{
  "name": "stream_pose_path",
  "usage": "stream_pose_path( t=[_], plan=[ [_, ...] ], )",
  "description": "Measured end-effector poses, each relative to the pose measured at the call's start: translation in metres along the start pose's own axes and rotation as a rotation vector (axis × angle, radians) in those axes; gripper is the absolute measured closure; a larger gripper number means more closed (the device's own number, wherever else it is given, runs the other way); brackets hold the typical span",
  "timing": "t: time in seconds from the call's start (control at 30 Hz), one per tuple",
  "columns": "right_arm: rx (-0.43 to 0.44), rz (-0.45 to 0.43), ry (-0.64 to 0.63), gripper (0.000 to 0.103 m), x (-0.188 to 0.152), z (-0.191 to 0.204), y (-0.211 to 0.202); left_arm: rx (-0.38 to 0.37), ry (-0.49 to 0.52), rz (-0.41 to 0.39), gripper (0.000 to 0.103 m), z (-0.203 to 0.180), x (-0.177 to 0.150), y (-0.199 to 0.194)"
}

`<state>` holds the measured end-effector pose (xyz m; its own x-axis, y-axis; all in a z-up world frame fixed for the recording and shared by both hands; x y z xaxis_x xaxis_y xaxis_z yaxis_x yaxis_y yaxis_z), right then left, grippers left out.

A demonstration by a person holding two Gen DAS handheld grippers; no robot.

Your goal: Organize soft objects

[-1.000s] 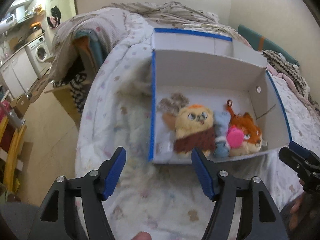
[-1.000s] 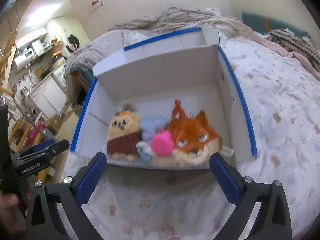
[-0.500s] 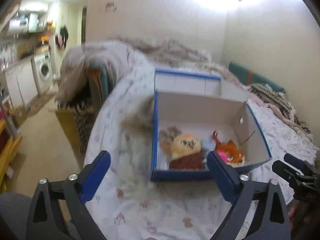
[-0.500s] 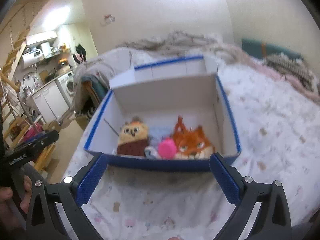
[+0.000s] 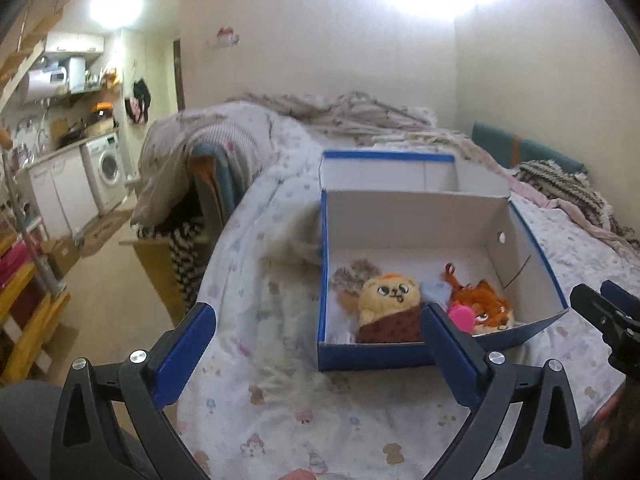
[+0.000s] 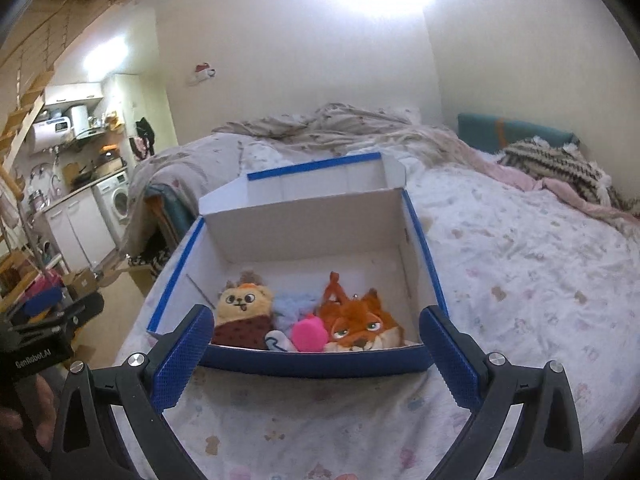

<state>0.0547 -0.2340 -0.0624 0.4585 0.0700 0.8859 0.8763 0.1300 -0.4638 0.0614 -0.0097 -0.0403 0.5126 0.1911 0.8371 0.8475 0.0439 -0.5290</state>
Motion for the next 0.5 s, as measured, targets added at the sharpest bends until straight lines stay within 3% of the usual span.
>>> stream_pose_path(
  t=[0.5],
  plan=[
    [-0.014, 0.018, 0.010, 0.000, -0.005, -0.003, 0.013, 0.023, -0.040, 0.061, 0.001, 0.011, -0.005, 0.020]
  ],
)
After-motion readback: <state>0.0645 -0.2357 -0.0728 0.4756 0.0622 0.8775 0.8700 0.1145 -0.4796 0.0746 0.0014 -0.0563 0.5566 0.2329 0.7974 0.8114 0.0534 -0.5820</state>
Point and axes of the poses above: each gripper's, at about its wrist camera, not at the fingertips, and y roughly the way its jaws point, z to its left, x to its top, the point moved 9 cm from there along y, roughly the way its jaws point, and after that the axes turned 13 degrees about -y, right-handed, at the moved point
